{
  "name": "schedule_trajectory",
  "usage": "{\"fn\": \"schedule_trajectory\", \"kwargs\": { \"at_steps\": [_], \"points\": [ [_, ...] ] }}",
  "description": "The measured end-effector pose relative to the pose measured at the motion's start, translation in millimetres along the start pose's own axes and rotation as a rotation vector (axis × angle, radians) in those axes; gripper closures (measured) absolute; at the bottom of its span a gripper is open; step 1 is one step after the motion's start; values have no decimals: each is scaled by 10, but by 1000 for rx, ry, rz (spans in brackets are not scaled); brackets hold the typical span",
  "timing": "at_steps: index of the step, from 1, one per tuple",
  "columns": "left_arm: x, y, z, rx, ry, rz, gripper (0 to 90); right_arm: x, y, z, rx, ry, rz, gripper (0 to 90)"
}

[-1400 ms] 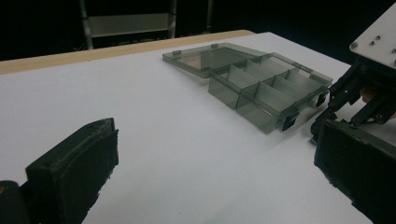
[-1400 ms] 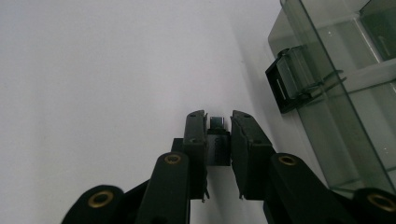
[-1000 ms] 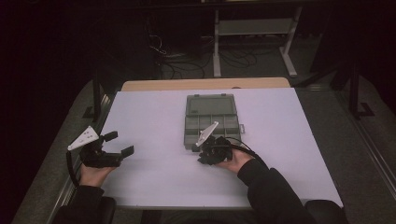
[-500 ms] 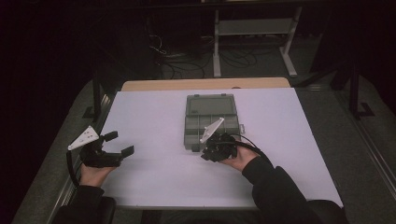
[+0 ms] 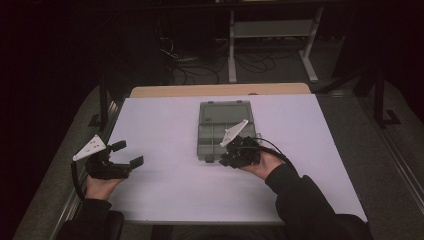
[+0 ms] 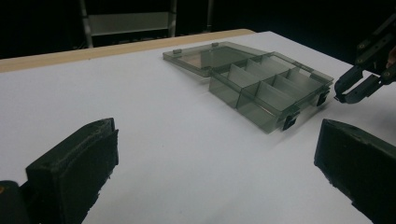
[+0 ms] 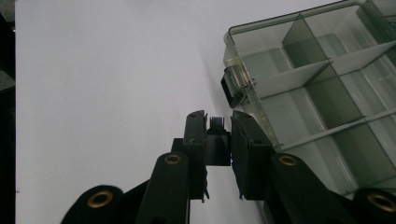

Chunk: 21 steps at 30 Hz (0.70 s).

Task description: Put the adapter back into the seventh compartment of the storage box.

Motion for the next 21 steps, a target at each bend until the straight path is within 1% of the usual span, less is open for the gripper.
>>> {"fn": "schedule_trajectory", "kwargs": {
  "at_steps": [4, 6, 7, 10, 11, 16, 17, 21],
  "points": [
    [2, -2, 0, 2, 1, 1, 0, -43, 7, -37, 0, -7, 0, 751],
    [2, -2, 0, 2, 1, 1, 0, -43, 7, -37, 0, -7, 0, 751],
    [4, -4, 1, 3, 1, 0, 0, -90, 30, -64, -6, -21, -2, 751],
    [3, -3, 1, 4, 1, 0, 0, -100, 36, -74, -2, -24, 2, 751],
    [3, -4, 3, 4, 1, 0, 0, -148, 65, -104, -7, -30, 1, 751],
    [2, -5, 5, 4, 1, 0, 0, -185, 88, -119, -8, -36, -1, 752],
    [2, -6, 6, 4, 1, -1, 0, -229, 116, -140, -16, -36, 9, 751],
    [3, -7, 6, 5, 0, -1, 0, -299, 145, -160, -19, -37, 23, 752]
  ]
}}
Point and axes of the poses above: each handheld gripper's, and its own axes: z roughly forward along the jaws, y roughly out of its top, x roughly to its left, the point moved 8 cm from there along z, roughly forward along the jaws, and after that the axes turned 15 degrees about -y, right-handed, at the moved point
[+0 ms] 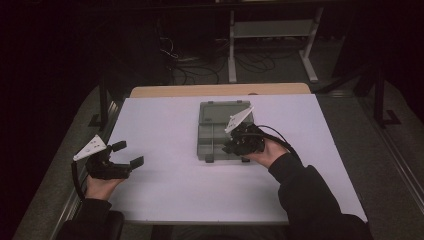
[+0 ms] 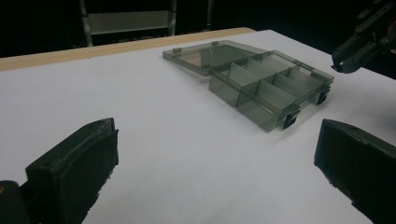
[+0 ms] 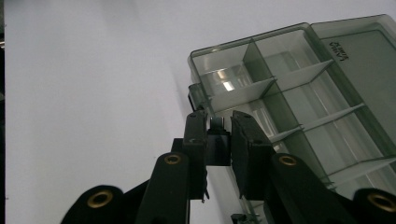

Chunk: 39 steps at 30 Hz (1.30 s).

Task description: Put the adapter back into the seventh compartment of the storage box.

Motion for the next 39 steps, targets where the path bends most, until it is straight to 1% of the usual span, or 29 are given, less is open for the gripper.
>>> {"fn": "schedule_trajectory", "kwargs": {
  "at_steps": [5, 8, 14, 19, 20, 25, 30, 33, 34, 39],
  "points": [
    [-1, 1, 2, -1, -1, 0, 0, -57, 0, 13, 6, 5, 11, 751],
    [-1, -2, 3, 3, -1, 0, 0, -101, -5, 37, 6, 10, 33, 751],
    [-2, -2, 4, 3, -1, 0, 0, -186, -14, 104, 12, 9, 47, 752],
    [-3, -1, 5, 3, -2, 1, 0, -207, -31, 134, 21, 5, 50, 751],
    [-4, 0, 4, 2, -2, 2, 0, -248, -54, 189, 28, -1, 59, 752],
    [-2, 2, 1, -1, -2, 1, 0, -304, -91, 258, 44, -6, 69, 751],
    [-3, 2, 2, 1, -3, 3, 0, -336, -129, 292, 57, -9, 75, 752],
    [-3, 3, 1, -1, -3, 3, 0, -351, -136, 305, 56, -9, 76, 752],
    [-4, 3, 2, 0, -3, 2, 0, -360, -152, 321, 66, -8, 86, 751],
    [-3, 2, 2, 0, -3, 3, 0, -367, -165, 353, 71, -5, 83, 751]
  ]
}}
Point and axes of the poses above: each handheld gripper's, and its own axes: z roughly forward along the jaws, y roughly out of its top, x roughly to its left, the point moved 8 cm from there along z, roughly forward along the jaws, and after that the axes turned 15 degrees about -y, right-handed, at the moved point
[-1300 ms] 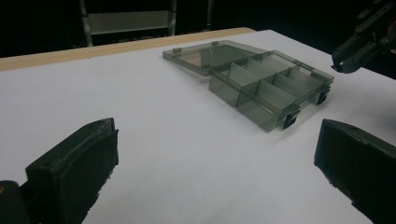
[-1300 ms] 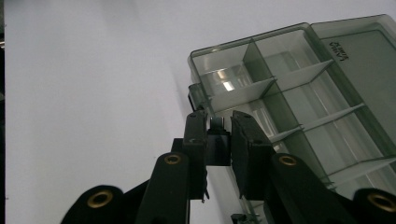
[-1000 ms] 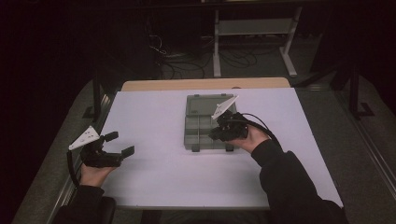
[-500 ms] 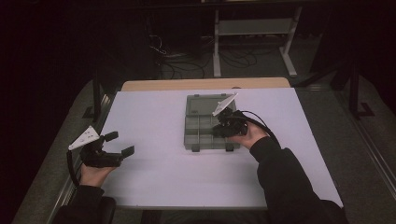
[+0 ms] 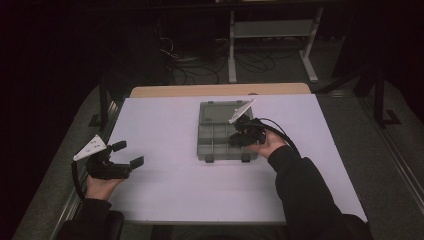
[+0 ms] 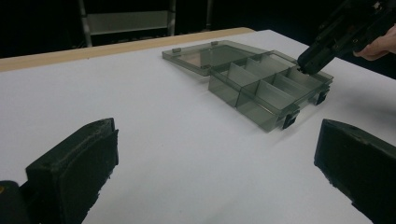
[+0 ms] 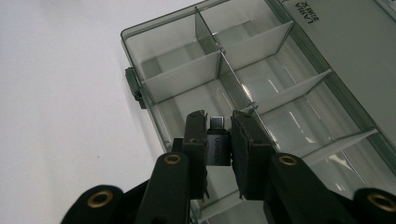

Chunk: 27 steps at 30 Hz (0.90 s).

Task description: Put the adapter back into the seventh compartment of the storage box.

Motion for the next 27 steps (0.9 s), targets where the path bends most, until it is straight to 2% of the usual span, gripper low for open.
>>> {"fn": "schedule_trajectory", "kwargs": {
  "at_steps": [12, 25, 27],
  "points": [
    [-1, 1, -1, -1, -1, 0, 0, 21, -58, 99, 44, 1, -9, 751],
    [-2, 0, 1, 1, -2, 0, 0, 24, -114, 143, 65, -2, -10, 746],
    [-2, 0, 1, 1, -2, 0, 0, 14, -109, 116, 57, -9, -5, 708]
  ]
}}
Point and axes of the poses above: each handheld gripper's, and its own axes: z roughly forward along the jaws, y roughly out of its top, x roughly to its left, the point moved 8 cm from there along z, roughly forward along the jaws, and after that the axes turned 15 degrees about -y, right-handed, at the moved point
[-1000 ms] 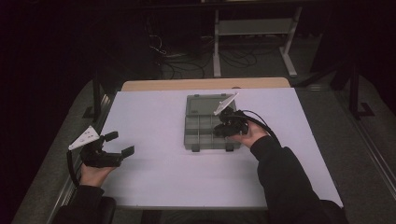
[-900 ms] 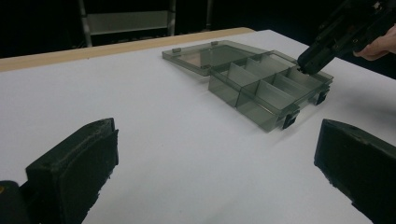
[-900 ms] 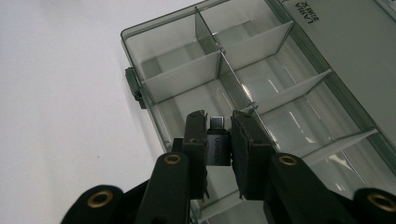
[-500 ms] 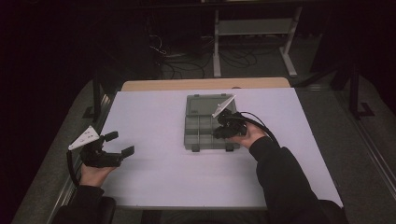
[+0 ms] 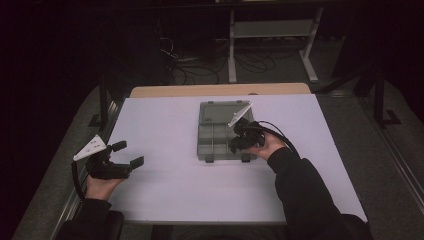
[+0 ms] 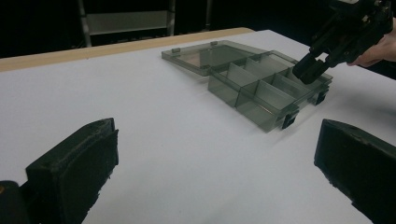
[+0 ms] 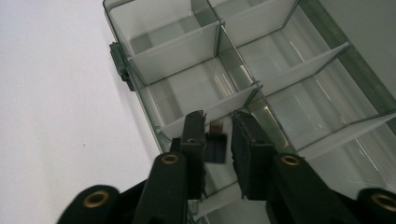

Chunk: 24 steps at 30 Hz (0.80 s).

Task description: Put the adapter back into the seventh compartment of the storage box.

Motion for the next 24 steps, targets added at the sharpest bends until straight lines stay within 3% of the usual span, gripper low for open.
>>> {"fn": "schedule_trajectory", "kwargs": {
  "at_steps": [12, 13, 17, 18, 24],
  "points": [
    [-2, 0, 0, -1, 1, -1, 0, -39, 12, -94, -33, -23, 29, 584],
    [-4, 1, -2, -2, 0, 0, 0, -56, 18, -122, -49, -48, 37, 506],
    [-4, 1, -3, -1, 0, 1, 0, -72, 14, -141, -57, -56, 51, 477],
    [-6, 0, -3, -1, 0, 0, 0, -83, -1, -171, -64, -55, 57, 372],
    [-6, 2, -2, -2, 0, 0, 0, -55, -40, -232, -72, -48, 52, 297]
  ]
}}
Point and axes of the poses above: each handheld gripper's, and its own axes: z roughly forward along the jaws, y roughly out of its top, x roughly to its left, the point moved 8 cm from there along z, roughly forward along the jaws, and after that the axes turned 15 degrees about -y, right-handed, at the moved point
